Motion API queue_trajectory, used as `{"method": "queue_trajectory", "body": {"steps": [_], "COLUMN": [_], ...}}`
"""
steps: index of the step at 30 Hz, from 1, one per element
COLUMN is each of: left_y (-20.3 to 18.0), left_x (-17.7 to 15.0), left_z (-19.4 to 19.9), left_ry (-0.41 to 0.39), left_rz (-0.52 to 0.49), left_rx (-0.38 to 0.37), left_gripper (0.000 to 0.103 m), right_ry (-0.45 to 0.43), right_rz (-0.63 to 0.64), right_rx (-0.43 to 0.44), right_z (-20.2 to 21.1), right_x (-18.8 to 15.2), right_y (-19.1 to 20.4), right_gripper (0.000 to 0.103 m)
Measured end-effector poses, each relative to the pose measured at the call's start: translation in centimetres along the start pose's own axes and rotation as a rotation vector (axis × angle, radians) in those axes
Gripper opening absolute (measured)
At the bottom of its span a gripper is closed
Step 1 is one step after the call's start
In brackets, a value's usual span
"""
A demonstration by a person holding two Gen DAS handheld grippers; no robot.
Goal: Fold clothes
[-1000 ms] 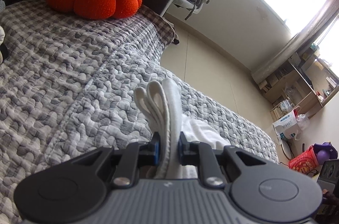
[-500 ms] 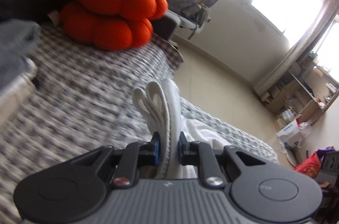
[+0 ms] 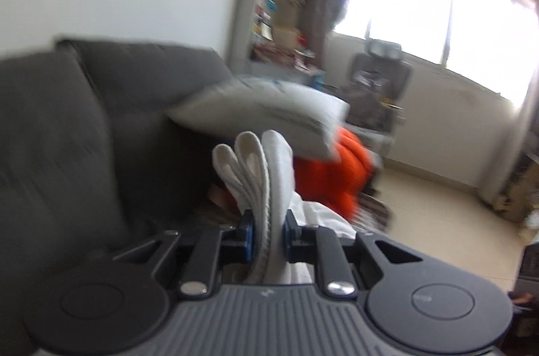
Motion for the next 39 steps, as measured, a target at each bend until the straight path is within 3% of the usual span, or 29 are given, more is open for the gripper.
{"method": "queue_trajectory", "body": {"steps": [5,7,9,11,13,15,16,20,25,30,32,34,38,39], "left_y": [5.0,6.6,8.7,11.1,12.9,13.8,14.1,14.8,13.3,10.6,9.2,7.9,5.3,4.8], "left_x": [2.0,1.7,0.2,-1.8,-2.9,-3.1,-3.0,-2.1,-2.7,-6.0,-7.5,-8.7,-9.9,-10.0], "left_z": [-3.5,-5.8,-8.9,-11.4,-11.7,-11.0,-10.5,-8.3,-5.6,-2.4,-0.9,0.5,2.9,3.7], "left_ry": [0.014,0.008,0.066,0.165,0.184,0.152,0.134,0.09,0.074,0.122,0.128,0.134,0.155,0.151], "left_rz": [-0.054,-0.072,-0.076,-0.016,0.067,0.114,0.128,0.148,0.138,0.151,0.142,0.125,0.038,0.005], "left_rx": [0.163,0.192,0.224,0.281,0.29,0.253,0.244,0.253,0.279,0.335,0.353,0.374,0.439,0.46], "left_gripper": [0.017,0.017,0.018,0.02,0.024,0.036,0.045,0.047,0.057,0.06,0.067,0.085,0.093,0.1], "right_ry": [-0.005,0.003,0.053,0.115,0.108,0.073,0.055,0.015,0.035,0.082,0.105,0.14,0.192,0.198], "right_rz": [0.021,0.02,-0.005,-0.027,0.002,0.034,0.021,-0.081,0.019,0.07,0.094,0.136,0.256,0.289], "right_rx": [0.047,0.056,0.033,-0.005,-0.003,-0.019,-0.025,-0.024,-0.045,-0.016,0.005,0.017,0.035,0.039], "right_z": [-5.9,-8.3,-10.6,-11.6,-10.9,-9.5,-8.7,-5.4,-2.2,-0.7,-0.4,0.3,2.0,2.4], "right_x": [0.4,0.2,-0.8,-2.5,-3.4,-3.2,-2.9,-2.1,-3.0,-3.9,-4.1,-4.6,-5.1,-5.2], "right_y": [3.1,3.8,3.2,1.8,0.8,-0.4,-1.2,-3.8,-3.5,-2.5,-1.6,-0.4,2.3,2.9], "right_gripper": [0.021,0.021,0.024,0.024,0.034,0.052,0.053,0.053,0.053,0.053,0.054,0.065,0.085,0.101]}}
Point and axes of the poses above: each gripper's, at about its wrist camera, not at the fingertips, and z roughly against the way its jaws point, y to its left, x to its top, the point moved 7 cm from there along -z, roughly the way its jaws point
